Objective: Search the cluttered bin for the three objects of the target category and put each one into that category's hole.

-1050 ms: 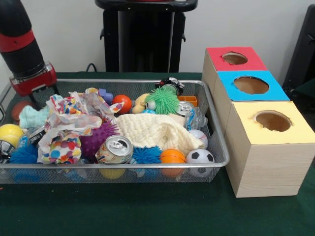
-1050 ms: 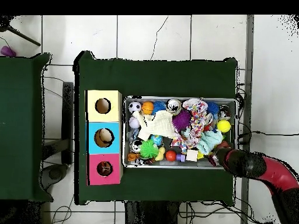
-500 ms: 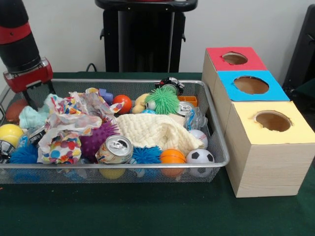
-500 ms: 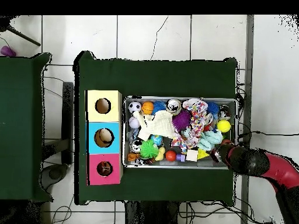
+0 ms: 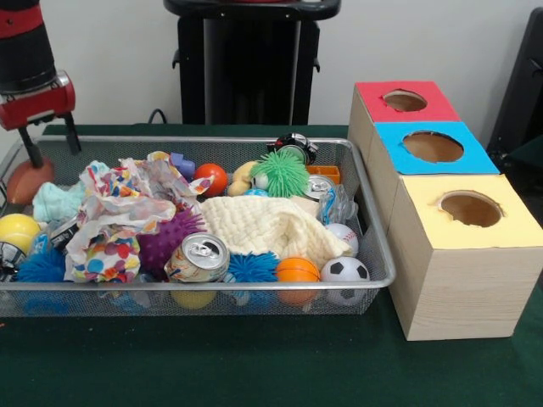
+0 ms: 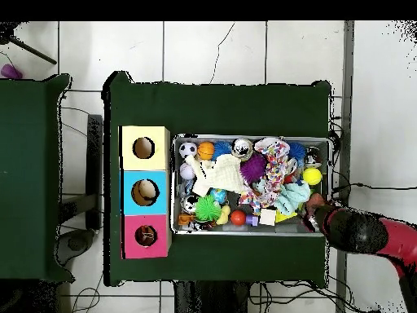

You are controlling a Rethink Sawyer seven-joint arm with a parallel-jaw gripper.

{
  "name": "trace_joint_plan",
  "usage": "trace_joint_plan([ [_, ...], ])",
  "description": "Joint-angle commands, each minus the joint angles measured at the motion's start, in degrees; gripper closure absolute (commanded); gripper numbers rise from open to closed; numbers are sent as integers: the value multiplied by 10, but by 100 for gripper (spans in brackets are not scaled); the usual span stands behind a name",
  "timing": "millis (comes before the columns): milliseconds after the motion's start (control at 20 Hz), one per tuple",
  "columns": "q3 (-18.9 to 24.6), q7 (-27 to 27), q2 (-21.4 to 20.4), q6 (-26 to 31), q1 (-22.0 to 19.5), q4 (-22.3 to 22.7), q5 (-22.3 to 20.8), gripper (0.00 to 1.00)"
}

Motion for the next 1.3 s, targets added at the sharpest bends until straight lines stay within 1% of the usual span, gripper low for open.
trace_joint_plan([
  [50, 4, -128, -31, 35, 4, -3, -47, 0],
  [150, 4, -128, -24, 31, 6, -9, -50, 0],
  [300, 2, -134, 6, 27, 12, -33, -59, 0],
  [450, 3, -137, 24, 19, 12, -46, -63, 0],
  [700, 6, -130, 38, 11, 13, -55, -70, 0],
  [900, -1, -121, 62, 15, 16, -68, -77, 0],
  [1300, -7, -99, 99, -9, 6, -71, -92, 0],
])
